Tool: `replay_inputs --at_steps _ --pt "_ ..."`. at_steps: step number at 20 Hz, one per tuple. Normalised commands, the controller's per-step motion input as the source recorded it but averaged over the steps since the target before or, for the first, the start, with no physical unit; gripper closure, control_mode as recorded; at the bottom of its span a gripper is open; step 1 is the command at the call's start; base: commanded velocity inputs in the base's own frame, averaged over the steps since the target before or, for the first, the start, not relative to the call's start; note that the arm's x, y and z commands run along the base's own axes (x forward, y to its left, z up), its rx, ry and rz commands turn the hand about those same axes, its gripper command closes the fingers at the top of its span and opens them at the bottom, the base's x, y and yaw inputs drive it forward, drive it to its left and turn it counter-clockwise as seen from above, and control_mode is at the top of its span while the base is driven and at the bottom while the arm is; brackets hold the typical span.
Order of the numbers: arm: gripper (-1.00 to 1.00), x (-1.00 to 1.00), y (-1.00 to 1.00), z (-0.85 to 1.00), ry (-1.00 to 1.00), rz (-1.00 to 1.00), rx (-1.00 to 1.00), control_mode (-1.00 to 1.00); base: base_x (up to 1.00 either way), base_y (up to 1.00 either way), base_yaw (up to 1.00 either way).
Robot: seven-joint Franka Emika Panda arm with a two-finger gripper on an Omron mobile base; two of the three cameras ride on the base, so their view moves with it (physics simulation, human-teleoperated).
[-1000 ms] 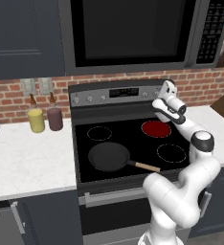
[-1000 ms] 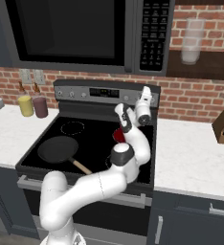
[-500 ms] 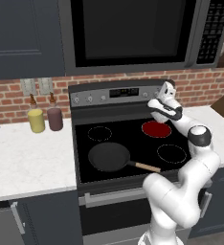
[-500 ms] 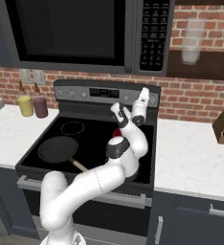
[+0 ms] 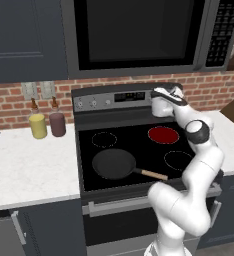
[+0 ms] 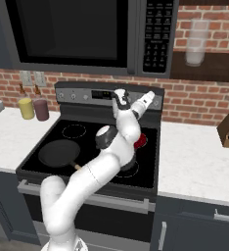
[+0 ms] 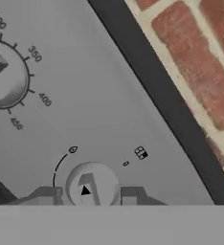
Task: Turn off the rear right burner of the stove.
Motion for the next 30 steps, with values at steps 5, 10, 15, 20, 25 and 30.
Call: replay_inputs --at_steps 5,10,15,20,25,30 --pt "1.0 0.07 -0.53 0.32 0.19 -0.18 0.52 -1.0 0.0 0.0 0.0" --pt "1.0 0.0 -0.66 0.32 0.14 -0.2 0.62 -1.0 0.0 0.0 0.0" --pt "1.0 0.0 -0.69 0.29 0.08 -0.23 0.74 -1.0 0.0 0.0 0.0" --pt "1.0 0.0 -0.69 0.42 0.06 -0.22 0.75 -1.0 0.0 0.0 0.0" --pt "1.0 0.06 -0.59 0.45 0.03 -0.25 0.78 -1.0 0.0 0.0 0.0" --pt "1.0 0.13 -0.35 0.47 0.01 -0.26 0.66 -1.0 0.0 0.0 0.0"
